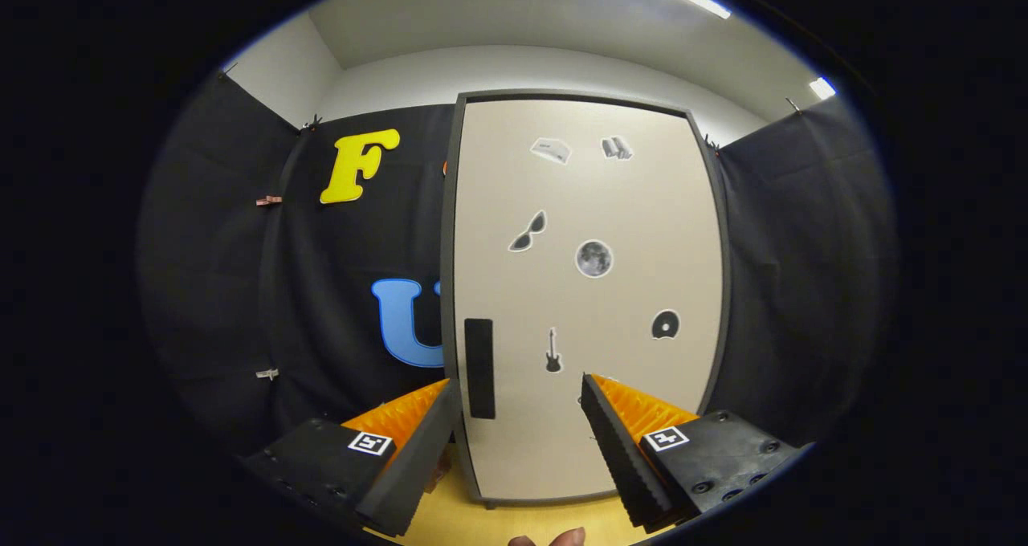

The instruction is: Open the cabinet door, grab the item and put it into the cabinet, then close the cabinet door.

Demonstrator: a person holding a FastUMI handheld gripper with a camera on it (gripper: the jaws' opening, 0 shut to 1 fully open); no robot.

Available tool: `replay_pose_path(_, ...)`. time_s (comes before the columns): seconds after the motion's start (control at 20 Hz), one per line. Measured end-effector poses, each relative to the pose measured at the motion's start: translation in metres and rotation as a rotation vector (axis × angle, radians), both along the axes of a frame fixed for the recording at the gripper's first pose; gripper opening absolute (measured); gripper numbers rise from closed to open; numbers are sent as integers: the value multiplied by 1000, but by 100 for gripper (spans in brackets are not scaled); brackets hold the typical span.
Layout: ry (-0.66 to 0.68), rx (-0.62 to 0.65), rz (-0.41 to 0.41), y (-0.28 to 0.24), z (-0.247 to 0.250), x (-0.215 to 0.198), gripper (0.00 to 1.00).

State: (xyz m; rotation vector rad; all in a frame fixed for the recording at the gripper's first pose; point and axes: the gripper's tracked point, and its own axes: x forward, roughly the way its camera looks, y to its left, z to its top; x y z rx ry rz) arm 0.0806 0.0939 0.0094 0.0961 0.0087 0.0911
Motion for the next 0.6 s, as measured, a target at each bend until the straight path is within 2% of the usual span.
replay_pose_path(0.35,48,-19,1,41,-36,78,97)
replay_pose_path(0.6,44,-1,-9,52,-41,109,97)
